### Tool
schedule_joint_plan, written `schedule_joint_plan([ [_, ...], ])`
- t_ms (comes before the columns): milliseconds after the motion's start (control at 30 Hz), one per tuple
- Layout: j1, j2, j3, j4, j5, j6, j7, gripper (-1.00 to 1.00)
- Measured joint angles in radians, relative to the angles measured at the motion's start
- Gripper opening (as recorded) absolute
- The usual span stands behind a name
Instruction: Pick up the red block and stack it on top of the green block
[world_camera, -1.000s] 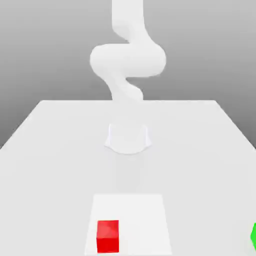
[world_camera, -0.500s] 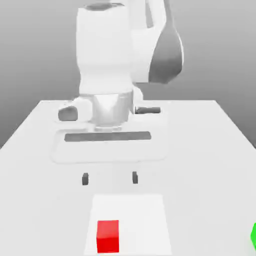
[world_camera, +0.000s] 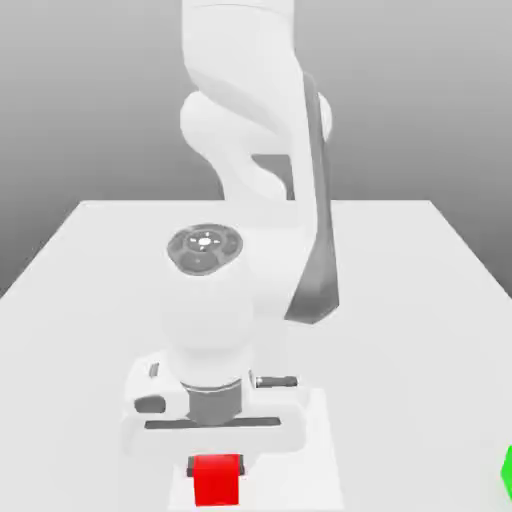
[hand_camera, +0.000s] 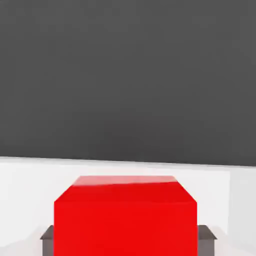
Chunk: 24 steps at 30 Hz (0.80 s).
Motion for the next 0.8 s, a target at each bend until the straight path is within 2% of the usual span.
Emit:
schedule_joint_plan([
  [200,0.018,-0.163,-0.016,-0.022,-0.04,-0.141,0.025,-1.0],
  [533,0.265,-0.107,0.212,0.174,-0.153,-0.288,-0.082,-1.0],
  [633,0.351,-0.006,0.257,0.257,-0.212,-0.273,-0.102,-1.0],
  [667,0.386,0.049,0.262,0.291,-0.24,-0.255,-0.105,1.0],
  [800,0.386,0.049,0.262,0.291,-0.24,-0.255,-0.105,1.0],
])
